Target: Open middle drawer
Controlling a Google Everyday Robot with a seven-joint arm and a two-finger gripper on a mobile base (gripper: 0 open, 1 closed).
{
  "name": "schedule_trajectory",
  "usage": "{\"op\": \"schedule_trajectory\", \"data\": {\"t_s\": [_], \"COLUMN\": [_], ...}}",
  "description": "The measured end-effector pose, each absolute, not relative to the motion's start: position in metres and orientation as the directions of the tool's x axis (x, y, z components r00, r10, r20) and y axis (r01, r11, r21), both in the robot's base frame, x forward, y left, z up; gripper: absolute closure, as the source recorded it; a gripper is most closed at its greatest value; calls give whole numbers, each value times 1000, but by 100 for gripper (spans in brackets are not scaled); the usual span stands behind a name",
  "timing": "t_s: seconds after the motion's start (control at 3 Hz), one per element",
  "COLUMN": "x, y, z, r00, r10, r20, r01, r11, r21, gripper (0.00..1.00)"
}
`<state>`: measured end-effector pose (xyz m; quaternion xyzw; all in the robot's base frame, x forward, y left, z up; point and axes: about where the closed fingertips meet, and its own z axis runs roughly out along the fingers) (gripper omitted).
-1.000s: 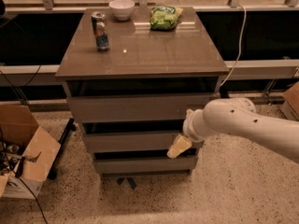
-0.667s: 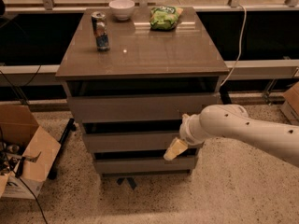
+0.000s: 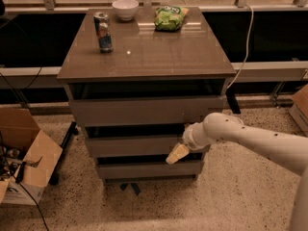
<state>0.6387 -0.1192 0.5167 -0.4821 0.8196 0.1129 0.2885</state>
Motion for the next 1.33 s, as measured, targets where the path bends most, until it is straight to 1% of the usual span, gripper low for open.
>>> {"op": "schedule_trajectory", "data": {"t_s": [0.33, 0.67, 1.0, 1.33], "x": [659, 661, 678, 686], "y": [-129, -123, -118, -118], "z": [468, 462, 440, 420], "r00": [-431, -428, -439, -472], "r10": [-701, -707, -704, -689], "r20": [-568, -563, -558, -550], "r01": [-842, -840, -833, -820], "r11": [539, 541, 551, 572], "r21": [-26, -41, -41, -13], "gripper": [0, 0, 2, 27]}}
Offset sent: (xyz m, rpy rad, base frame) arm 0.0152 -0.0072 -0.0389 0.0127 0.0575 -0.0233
